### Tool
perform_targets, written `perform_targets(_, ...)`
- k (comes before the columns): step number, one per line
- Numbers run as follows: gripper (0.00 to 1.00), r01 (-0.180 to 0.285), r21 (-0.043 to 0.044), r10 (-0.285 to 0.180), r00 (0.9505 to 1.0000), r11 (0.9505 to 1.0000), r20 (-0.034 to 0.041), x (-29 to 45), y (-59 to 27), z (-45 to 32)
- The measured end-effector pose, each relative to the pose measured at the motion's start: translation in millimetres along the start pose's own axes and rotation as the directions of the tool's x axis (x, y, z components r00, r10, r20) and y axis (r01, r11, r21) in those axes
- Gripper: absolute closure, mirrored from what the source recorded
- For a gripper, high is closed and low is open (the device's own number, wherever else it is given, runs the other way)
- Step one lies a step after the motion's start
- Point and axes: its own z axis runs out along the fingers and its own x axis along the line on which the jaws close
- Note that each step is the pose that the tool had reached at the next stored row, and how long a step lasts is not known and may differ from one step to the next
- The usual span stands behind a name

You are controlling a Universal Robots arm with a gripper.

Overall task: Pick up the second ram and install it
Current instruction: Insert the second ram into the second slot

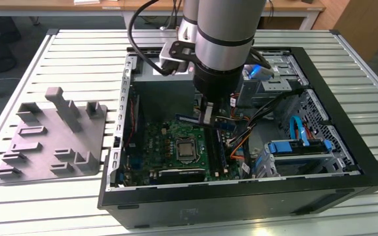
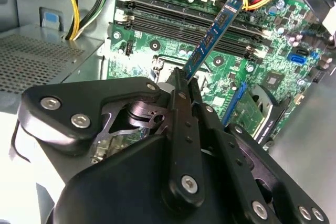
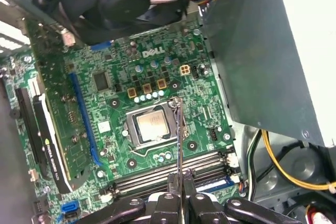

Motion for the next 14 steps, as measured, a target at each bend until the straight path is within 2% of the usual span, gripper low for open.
perform_targets(8, 0.86, -0.072, 0.0026, 0.072, 0.9974, 0.9974, 0.0009, 0.1, 0.0, 0.1)
perform_targets(14, 0.86, -0.126, 0.0043, 0.126, 0.992, 0.992, 0.0019, 0.0, 0.0, 0.2)
